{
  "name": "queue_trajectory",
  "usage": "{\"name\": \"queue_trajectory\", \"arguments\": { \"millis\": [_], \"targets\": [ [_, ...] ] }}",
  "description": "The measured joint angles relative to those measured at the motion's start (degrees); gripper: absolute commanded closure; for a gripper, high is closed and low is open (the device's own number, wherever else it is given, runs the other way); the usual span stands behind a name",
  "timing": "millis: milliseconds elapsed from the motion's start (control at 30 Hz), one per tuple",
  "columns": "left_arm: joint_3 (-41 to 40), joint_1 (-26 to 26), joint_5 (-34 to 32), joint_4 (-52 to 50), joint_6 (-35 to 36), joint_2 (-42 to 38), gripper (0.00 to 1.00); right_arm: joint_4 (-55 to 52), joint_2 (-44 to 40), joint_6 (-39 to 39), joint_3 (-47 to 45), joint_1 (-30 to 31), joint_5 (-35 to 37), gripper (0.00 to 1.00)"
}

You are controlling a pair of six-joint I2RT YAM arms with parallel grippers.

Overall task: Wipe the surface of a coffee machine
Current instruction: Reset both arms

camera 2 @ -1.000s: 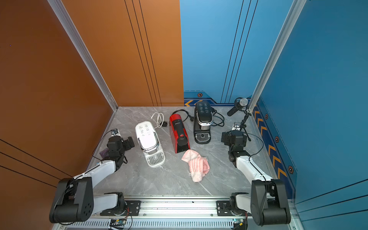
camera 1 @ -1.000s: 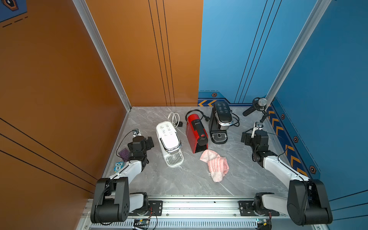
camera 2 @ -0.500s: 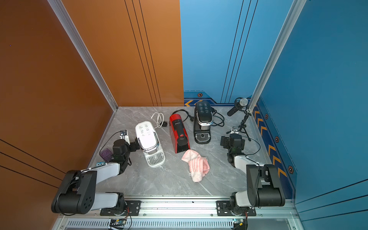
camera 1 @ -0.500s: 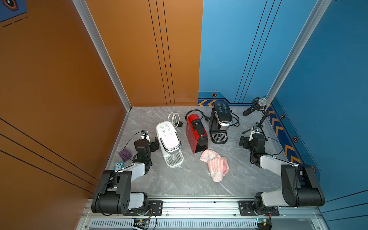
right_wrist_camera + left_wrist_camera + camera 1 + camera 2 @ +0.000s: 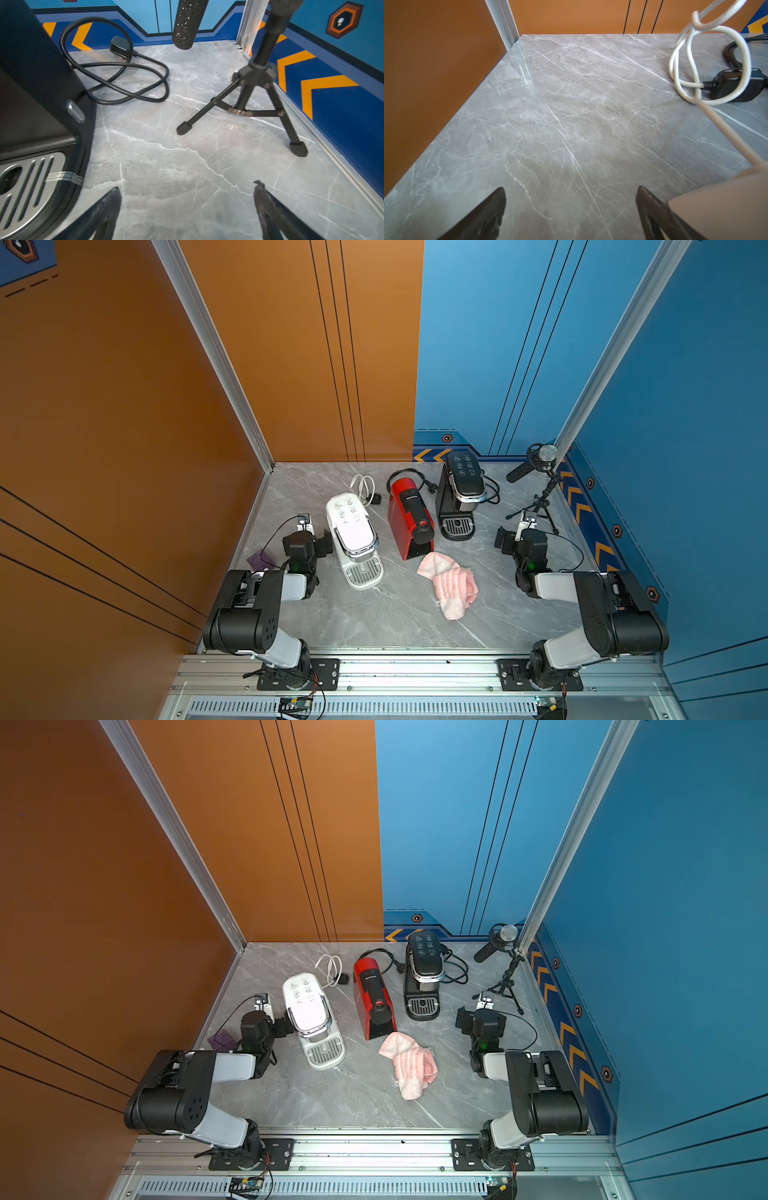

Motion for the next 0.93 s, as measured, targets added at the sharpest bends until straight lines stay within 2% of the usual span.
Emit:
{"name": "queue_trajectory", "arguments": {
  "millis": [933],
  "targets": [
    [0.31, -0.17, 0.02, 0.66, 0.70, 0.39, 0.02, 2.36, 0.11, -1.03, 0.00, -0.09, 0.07, 0.00]
  ]
}}
